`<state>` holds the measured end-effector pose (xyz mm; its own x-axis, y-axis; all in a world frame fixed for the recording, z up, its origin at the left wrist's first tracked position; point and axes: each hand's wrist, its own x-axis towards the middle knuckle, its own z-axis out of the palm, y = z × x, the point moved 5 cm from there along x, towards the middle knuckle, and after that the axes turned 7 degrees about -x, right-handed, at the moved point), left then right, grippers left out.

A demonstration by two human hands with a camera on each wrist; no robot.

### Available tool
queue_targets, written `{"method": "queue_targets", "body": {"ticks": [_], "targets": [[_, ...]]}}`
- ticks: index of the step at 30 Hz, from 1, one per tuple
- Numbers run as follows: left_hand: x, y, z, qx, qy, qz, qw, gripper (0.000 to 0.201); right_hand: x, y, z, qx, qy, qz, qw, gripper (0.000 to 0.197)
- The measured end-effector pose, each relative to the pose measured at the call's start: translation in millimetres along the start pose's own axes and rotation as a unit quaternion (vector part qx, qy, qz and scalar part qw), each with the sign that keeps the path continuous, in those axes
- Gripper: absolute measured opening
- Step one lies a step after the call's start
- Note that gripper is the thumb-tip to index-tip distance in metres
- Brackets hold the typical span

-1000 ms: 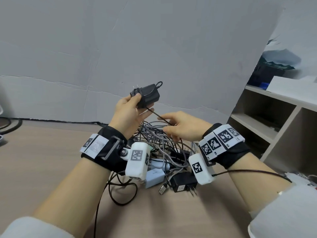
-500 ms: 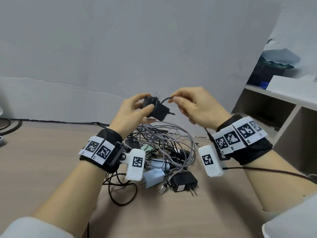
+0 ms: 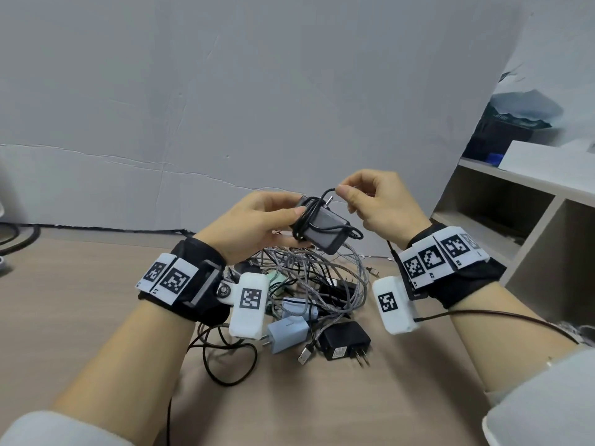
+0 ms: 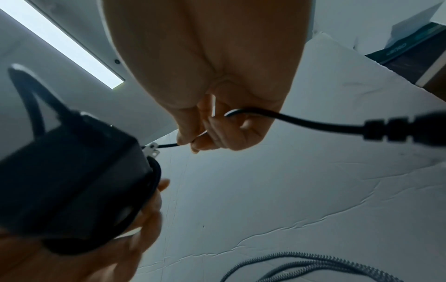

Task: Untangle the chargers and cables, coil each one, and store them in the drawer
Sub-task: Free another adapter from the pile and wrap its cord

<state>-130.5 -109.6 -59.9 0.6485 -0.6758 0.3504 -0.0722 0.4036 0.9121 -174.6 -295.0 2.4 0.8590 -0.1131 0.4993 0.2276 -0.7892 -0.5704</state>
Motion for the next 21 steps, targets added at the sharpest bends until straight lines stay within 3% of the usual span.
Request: {"method": "queue_targets", "body": {"ticks": [5, 10, 13, 17, 21], "targets": [[1, 6, -10, -0.065, 0.018, 0.039, 0.997, 0.038, -10, 2, 16, 0.040, -0.070, 0.030, 0.996, 0.023], [5, 8, -7, -0.140, 0.030, 0.050, 0.988, 0.028, -22, -8, 36, -0.016, -0.142, -0.026, 0.989, 0.022], [5, 10, 0, -0.176, 0.040, 0.066, 0.981, 0.031, -30, -13, 54, -0.001, -0.196, -0.013, 0.980, 0.025], [6, 11, -2, -0.171, 0.102, 0.103, 0.974, 0.027, -34, -21, 65, -0.013, -0.231, -0.003, 0.973, 0.047], [6, 9, -12, -0.126, 0.195, 0.113, 0.966, 0.015, -29, -19, 64, -0.094, -0.198, 0.007, 0.976, 0.043]]}}
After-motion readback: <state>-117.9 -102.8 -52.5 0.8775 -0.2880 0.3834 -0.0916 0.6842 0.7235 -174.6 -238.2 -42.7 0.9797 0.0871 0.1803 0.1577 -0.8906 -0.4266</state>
